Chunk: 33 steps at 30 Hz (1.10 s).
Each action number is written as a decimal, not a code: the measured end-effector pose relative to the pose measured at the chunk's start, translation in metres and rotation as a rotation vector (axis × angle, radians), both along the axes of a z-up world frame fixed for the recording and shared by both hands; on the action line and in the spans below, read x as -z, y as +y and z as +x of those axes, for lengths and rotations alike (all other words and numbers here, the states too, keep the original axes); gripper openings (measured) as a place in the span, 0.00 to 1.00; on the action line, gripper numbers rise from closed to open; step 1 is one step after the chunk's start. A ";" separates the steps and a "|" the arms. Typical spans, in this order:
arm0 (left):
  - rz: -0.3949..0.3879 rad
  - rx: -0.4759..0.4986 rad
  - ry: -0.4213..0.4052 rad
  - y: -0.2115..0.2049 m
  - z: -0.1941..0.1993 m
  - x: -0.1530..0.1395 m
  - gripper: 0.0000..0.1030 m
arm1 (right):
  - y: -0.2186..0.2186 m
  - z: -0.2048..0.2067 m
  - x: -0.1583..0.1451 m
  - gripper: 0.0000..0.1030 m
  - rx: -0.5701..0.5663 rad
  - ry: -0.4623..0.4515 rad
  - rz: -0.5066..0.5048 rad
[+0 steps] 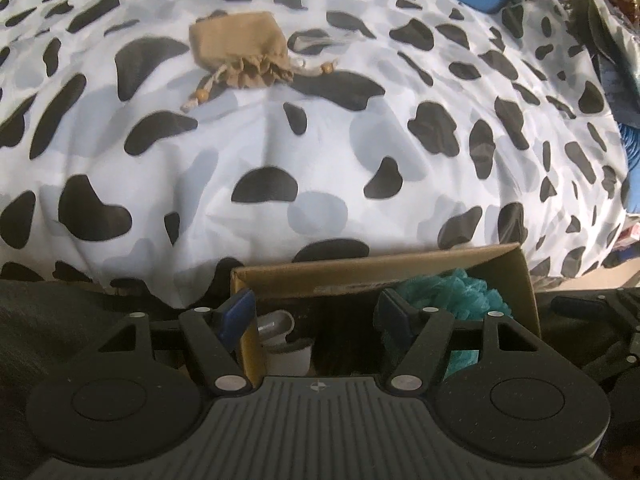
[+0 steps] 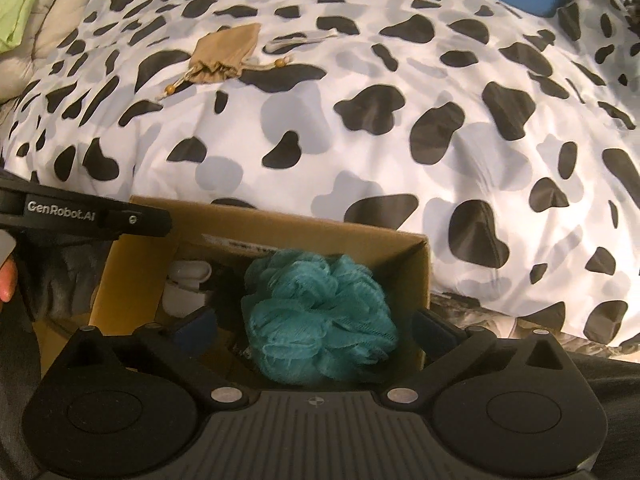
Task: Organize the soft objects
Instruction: 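Move both open tools back toward the tan drawstring pouch on the bedspread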
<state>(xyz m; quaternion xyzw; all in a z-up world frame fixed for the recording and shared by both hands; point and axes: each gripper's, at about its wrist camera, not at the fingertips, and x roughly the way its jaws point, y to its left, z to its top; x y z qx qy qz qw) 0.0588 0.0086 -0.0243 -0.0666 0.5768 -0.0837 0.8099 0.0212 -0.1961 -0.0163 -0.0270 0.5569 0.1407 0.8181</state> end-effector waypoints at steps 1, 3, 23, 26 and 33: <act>0.004 -0.001 -0.013 0.000 0.000 -0.002 0.66 | -0.001 0.000 -0.001 1.00 0.005 -0.008 -0.001; 0.021 0.001 -0.052 -0.002 -0.001 -0.007 0.66 | -0.002 0.001 -0.004 1.00 0.016 -0.030 0.002; 0.075 -0.095 -0.351 0.005 0.003 -0.038 0.78 | -0.008 0.005 -0.033 1.00 0.080 -0.289 -0.029; 0.097 -0.095 -0.374 0.006 0.008 -0.038 0.78 | -0.008 0.006 -0.036 1.00 0.083 -0.323 -0.033; 0.122 -0.066 -0.391 0.008 0.017 -0.035 0.78 | -0.005 0.014 -0.041 1.00 0.074 -0.389 -0.048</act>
